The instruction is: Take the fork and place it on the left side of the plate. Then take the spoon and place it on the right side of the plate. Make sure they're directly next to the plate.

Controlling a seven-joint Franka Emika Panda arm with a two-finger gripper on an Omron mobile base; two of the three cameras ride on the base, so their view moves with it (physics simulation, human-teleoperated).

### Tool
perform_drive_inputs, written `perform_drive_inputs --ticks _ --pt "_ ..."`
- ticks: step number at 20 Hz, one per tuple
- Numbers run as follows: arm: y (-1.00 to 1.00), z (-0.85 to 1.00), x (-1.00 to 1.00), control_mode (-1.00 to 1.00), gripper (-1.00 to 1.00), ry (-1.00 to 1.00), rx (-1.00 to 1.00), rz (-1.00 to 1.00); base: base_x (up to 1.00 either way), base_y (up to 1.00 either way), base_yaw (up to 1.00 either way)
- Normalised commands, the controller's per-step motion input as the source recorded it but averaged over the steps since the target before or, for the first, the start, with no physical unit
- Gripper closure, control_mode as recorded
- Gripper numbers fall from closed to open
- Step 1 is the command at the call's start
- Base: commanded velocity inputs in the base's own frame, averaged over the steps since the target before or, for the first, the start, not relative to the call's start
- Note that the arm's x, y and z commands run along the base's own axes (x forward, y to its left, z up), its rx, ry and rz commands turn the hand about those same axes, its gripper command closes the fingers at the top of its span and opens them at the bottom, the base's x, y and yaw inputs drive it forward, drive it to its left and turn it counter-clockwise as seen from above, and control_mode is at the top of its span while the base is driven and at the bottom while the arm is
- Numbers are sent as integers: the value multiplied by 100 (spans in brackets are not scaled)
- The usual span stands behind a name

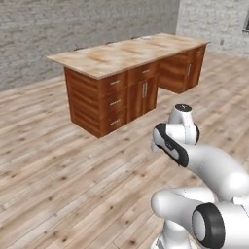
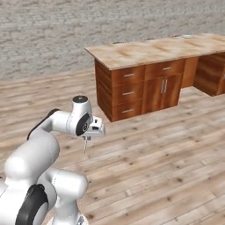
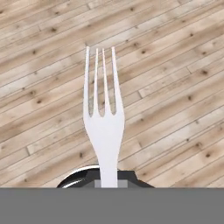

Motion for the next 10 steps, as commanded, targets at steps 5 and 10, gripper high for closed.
perform_drive_inputs --ticks 5,10 --pt "0 0 0 100 100 0 0 0 94 6 6" --pt "0 0 0 100 100 0 0 0 86 3 28"
